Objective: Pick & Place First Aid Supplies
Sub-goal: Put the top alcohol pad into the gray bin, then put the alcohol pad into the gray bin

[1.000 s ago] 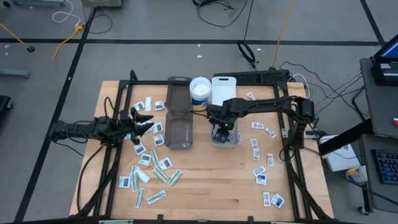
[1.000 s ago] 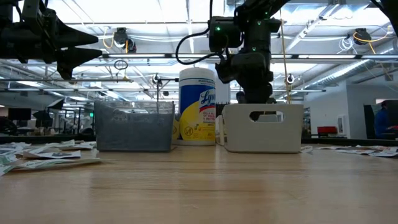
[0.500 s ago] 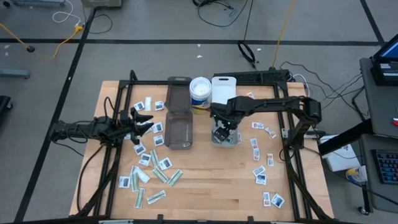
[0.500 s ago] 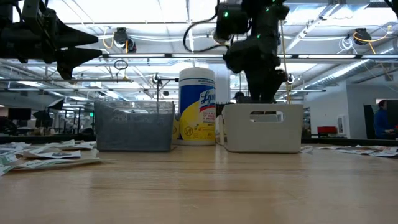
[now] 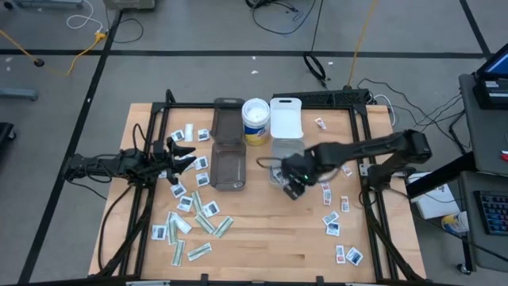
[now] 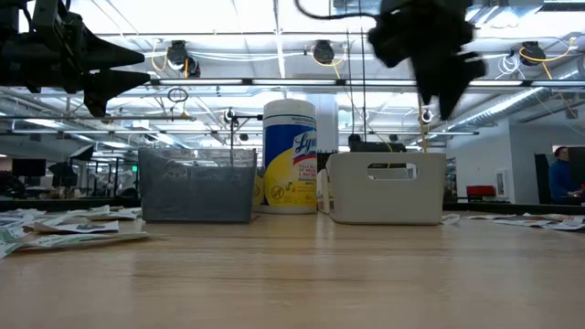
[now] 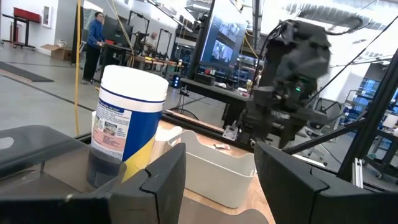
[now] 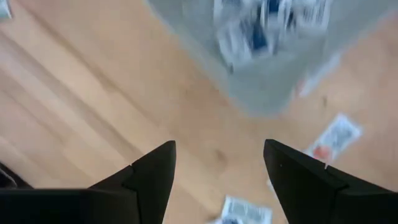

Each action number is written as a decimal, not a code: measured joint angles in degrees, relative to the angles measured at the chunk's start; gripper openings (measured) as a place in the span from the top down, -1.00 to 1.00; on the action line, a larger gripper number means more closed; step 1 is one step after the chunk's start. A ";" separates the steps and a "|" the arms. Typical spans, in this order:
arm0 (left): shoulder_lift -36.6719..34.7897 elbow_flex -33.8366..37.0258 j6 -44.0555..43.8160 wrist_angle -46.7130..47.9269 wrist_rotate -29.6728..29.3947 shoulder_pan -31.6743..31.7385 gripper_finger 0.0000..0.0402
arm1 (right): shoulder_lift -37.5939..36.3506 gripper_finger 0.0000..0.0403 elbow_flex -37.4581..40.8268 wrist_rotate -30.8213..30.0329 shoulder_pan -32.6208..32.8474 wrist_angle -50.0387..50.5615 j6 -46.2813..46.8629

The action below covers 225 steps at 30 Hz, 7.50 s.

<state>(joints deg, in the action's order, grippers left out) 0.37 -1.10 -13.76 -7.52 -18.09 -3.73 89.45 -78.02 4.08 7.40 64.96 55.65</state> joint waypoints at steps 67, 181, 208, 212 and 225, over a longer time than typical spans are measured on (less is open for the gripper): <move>0.01 0.00 0.00 -0.01 0.00 0.00 0.03 | -0.39 0.98 30.27 6.42 38.71 -26.02 32.30; 0.01 0.00 0.00 0.00 0.00 0.00 0.03 | -0.05 -0.06 4.59 9.27 -10.57 -4.77 -32.50; 0.01 0.00 -0.01 0.00 0.00 0.00 0.03 | -7.35 -0.05 16.02 6.27 34.20 -9.29 2.22; 0.01 0.00 0.00 -0.01 0.00 0.00 0.03 | -7.35 -0.05 16.02 6.26 39.57 -10.87 8.69; 0.01 0.01 -0.01 -0.01 0.00 0.00 0.03 | -5.48 -0.05 16.02 6.27 50.93 -11.11 21.89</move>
<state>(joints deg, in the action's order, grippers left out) 0.38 -1.10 -13.77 -7.52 -18.09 -3.73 83.97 -62.00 10.35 58.33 53.85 77.54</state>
